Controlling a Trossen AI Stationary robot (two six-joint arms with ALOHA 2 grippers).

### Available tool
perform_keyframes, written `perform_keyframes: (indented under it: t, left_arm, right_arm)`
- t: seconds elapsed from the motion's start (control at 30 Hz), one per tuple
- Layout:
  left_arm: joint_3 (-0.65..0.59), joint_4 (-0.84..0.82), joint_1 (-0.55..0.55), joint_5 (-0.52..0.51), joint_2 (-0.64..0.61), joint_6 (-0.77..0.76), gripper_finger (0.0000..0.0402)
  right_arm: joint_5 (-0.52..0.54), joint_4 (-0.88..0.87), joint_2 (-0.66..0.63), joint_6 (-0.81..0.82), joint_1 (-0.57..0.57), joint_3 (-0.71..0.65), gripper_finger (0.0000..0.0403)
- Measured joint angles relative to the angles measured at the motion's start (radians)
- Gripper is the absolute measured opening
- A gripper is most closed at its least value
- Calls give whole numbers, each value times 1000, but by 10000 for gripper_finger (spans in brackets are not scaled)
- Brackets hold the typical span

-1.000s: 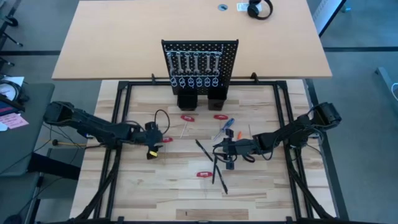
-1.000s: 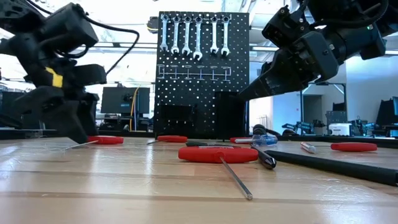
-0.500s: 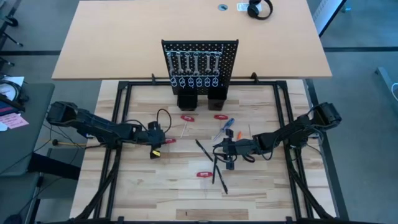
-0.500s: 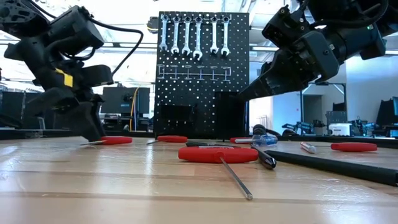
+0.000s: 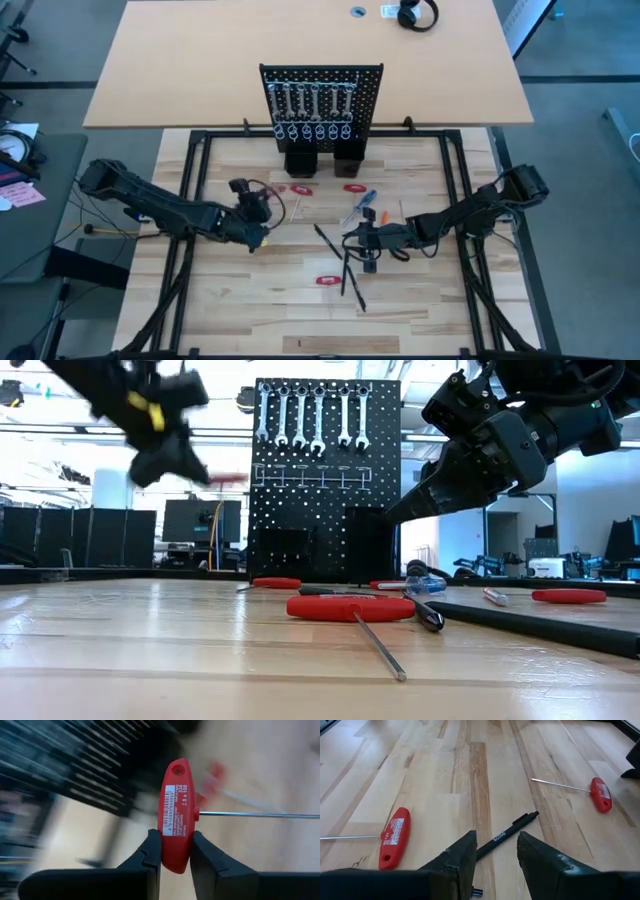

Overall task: Hang tools onto peg board
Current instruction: Hang the allen wrench on the peg board

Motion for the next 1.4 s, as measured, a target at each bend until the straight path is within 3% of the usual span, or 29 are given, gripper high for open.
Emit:
perform_keyframes:
  t: [0.17, 0.23, 0.4, 0.57, 0.77, 0.83, 1.0, 1.17, 1.23, 1.4]
  left_arm:
    - [101, 55, -34, -421, 0, 283, 51]
    - [128, 78, -10, -502, 0, 422, 51]
    - [184, 97, 113, -504, 5, 628, 51]
    - [202, 96, 229, -504, 6, 737, 51]
    - [203, 83, 246, -483, -21, 632, 51]
    - [203, 74, 229, -396, -46, 601, 51]
    - [203, 165, 199, 2, -131, 600, 51]
    - [203, 283, 198, 184, -232, 593, 51]
    - [203, 337, 197, 151, -266, 624, 51]
    - [203, 531, 217, -115, -268, 902, 51]
  right_arm:
    - [0, -5, 0, 5, 0, 0, 152]
    - [0, -5, 0, 5, 0, 0, 152]
    - [0, -3, 0, 3, 0, 0, 152]
    - [0, 2, 0, -5, -1, 0, 152]
    - [0, 0, 0, -19, -2, 0, 152]
    - [0, 0, 0, -21, 0, 0, 152]
    - [0, -7, 0, -21, 0, 0, 152]
    - [0, -7, 0, -20, 0, 0, 152]
    - [0, -4, 0, -20, 0, 0, 152]
    - [0, 7, 0, -20, 0, 0, 152]
